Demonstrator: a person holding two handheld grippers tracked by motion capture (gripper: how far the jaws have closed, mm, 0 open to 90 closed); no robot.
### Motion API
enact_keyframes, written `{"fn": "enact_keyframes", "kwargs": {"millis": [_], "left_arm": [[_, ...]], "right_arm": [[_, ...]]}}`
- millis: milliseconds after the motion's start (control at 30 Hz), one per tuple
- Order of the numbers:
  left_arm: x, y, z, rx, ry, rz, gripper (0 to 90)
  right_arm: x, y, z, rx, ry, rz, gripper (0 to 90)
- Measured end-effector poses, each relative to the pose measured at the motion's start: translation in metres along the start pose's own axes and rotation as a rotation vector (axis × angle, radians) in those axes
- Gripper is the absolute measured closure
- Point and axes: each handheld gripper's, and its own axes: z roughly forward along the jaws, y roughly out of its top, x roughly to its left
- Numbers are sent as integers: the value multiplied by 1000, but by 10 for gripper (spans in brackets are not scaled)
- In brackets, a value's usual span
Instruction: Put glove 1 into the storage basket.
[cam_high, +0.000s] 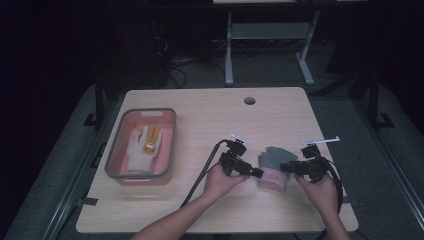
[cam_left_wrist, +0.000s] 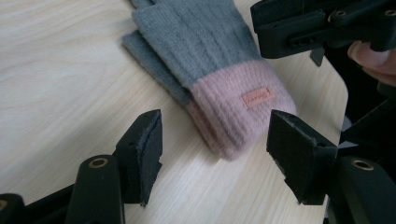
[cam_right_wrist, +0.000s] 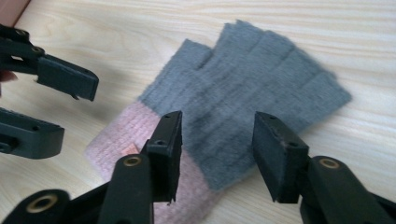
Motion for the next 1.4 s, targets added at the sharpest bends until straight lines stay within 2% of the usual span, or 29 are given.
{"fn": "enact_keyframes", "kwargs": {"millis": [100, 333, 433, 467, 500, 667, 833, 967, 1100, 1200, 1400], "left_arm": [[1, 2, 6, -3, -15, -32, 368], [1, 5, 19, 13, -17, -58, 388], [2, 4, 25, 27, -20, -66, 402], [1, 3, 26, 18, -17, -75, 402], [2, 3, 27, 30, -19, -63, 406], [3, 2, 33, 33, -30, -89, 405], [4, 1, 33, 34, -34, -93, 403], [5, 1, 34, 33, -50, -108, 431], [3, 0, 36, 28, -49, -92, 464], [3, -1, 37, 19, -54, -102, 478], [9, -2, 40, 3, -112, -158, 498]], "right_arm": [[-6, -2, 0, 0, 15, 34, 494], [-17, -11, 0, -12, 48, 80, 472], [-20, -15, 1, -2, 62, 110, 471], [-21, -17, 3, -3, 70, 114, 471], [-22, -18, 3, 0, 77, 121, 470], [-24, -22, 9, -7, 95, 150, 467], [-26, -27, 12, -13, 125, 183, 467], [-27, -28, 14, -10, 141, 197, 471], [-25, -29, 17, -13, 151, 213, 511], [-24, -30, 19, -20, 162, 227, 561], [-24, -32, 23, -38, 207, 261, 647]]}}
